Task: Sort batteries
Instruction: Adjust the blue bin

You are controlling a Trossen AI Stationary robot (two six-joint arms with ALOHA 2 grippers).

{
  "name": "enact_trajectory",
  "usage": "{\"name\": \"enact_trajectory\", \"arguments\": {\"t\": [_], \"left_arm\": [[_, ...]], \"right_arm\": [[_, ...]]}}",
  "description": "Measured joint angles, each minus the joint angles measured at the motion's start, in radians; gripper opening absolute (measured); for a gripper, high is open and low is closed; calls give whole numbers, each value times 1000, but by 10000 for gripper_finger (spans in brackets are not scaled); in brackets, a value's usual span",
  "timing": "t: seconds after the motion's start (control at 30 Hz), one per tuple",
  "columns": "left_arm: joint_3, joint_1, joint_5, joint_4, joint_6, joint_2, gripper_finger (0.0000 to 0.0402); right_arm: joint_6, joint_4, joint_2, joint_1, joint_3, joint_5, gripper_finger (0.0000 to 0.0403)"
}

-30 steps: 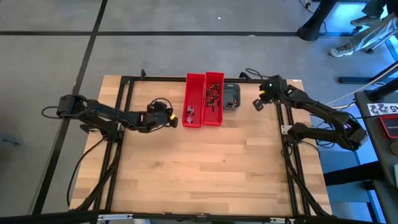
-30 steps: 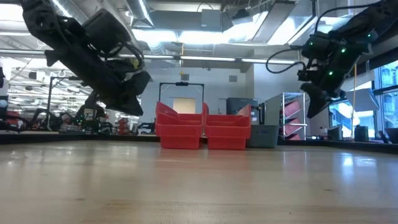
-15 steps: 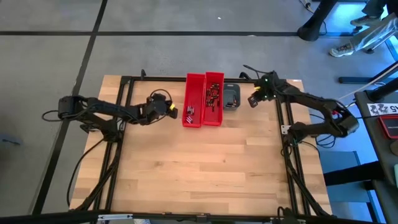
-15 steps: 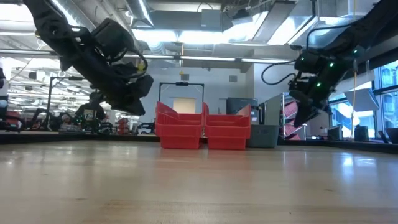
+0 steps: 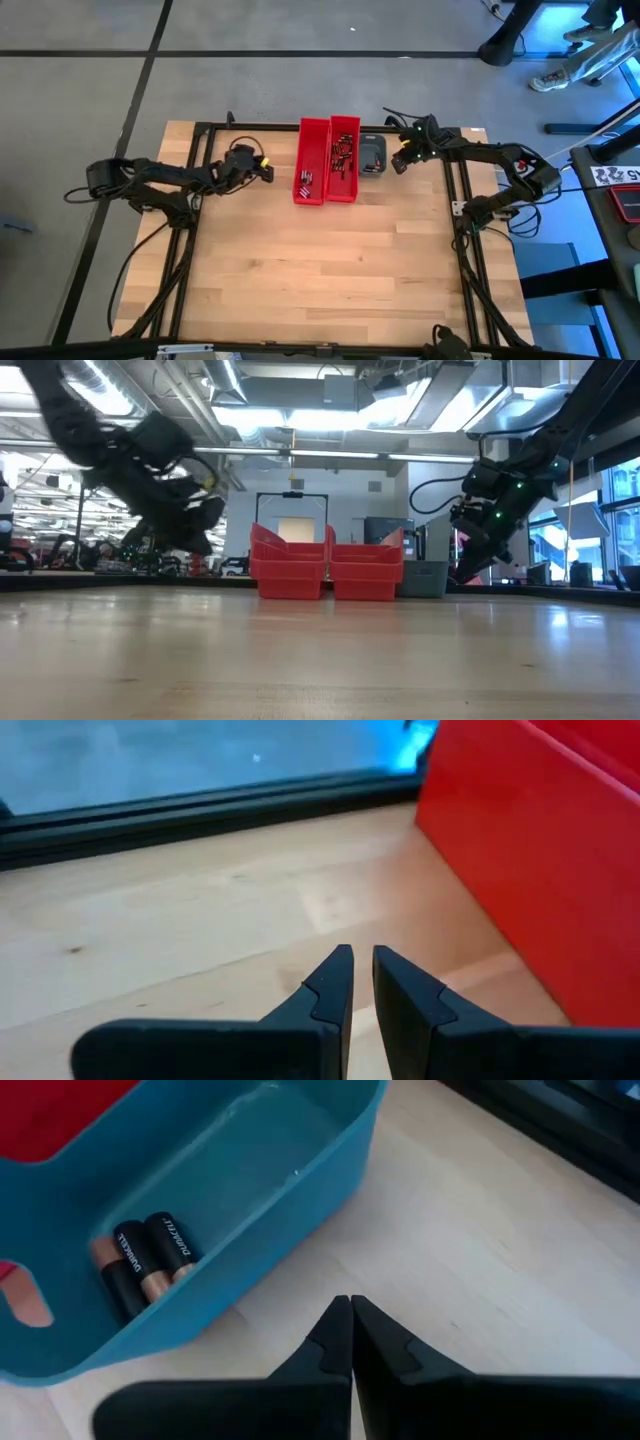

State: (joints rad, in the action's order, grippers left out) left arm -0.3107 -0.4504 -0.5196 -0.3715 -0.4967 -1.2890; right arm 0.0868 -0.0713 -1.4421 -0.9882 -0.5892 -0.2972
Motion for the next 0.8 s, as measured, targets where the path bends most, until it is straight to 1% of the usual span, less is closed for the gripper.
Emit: {"name": "enact_trajectory", "arguments": {"t": [0.07,0.17,0.27,0.3,0.37,0.47,0.8], "left_arm": [[64,-9,1,-81,-1,38,33],[177,-9,30,-220,1,111,33],[283,-9,63,-373,6,179,33],[302,-10,67,-385,9,195,33],[301,-10,76,-336,15,230,33],[301,-9,79,-336,47,252,33],[301,-7,90,-427,104,302,33]], "right_arm": [[5,10,-11,0,0,-11,1],[27,35,-28,0,0,-27,1],[30,59,-49,0,0,-71,1],[30,68,-57,0,0,-89,1],[30,94,-75,1,0,-112,1],[20,147,-103,6,0,-118,1],[-4,254,-135,103,-1,-96,1]]}}
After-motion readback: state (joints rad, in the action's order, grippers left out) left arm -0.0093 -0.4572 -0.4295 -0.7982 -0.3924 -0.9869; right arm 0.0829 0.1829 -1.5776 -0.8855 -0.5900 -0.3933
